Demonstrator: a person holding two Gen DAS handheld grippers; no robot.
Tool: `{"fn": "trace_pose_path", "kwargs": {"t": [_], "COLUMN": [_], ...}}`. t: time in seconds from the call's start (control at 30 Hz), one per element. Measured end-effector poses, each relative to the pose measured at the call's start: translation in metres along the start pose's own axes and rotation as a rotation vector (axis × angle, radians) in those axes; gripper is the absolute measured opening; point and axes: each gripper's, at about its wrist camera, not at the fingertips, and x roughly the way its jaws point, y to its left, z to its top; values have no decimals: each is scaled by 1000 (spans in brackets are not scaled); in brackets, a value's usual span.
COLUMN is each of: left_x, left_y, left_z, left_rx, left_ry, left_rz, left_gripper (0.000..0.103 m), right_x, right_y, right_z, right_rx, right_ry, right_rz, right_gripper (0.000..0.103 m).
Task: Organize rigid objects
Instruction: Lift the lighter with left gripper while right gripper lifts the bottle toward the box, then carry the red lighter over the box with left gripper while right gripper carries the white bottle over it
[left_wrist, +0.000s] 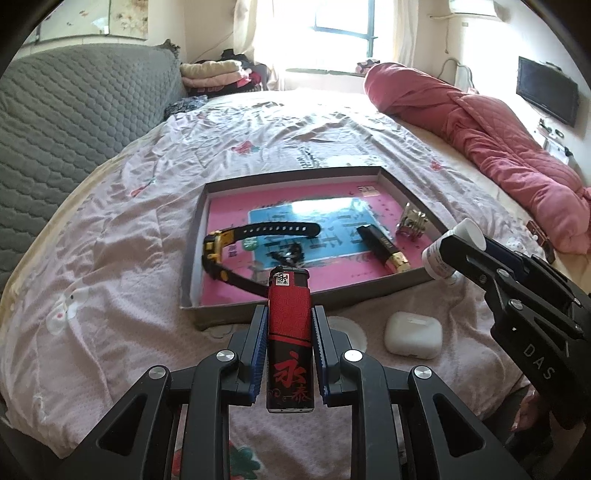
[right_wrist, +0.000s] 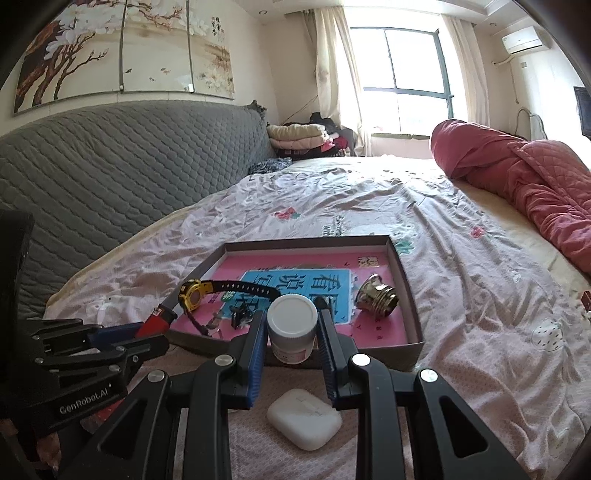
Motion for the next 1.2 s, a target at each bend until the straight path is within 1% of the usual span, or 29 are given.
{"fn": "trace_pose_path", "kwargs": {"t": [0.2,0.57,0.93,1.2], "left_x": [0,1,0,0], "left_y": [-9,-3,3,-1], "left_z": [6,15,29,40], "left_rx": [7,-21,-49,-51], "left_ry": [-8,-16,-39,-57], "left_rz": [-3,-3,-3,1], "left_gripper": [23,23,23,23], "right_x": [-3,-8,-8,-4], "right_y": [-8,-14,-21,-25], "right_z": [4,8,10,7], "right_rx": [15,10,32,42], "right_ry": [-23,-55,-67,-63], "right_rz": [-25,-53,-79,-79], "right_gripper": [27,27,27,27]}}
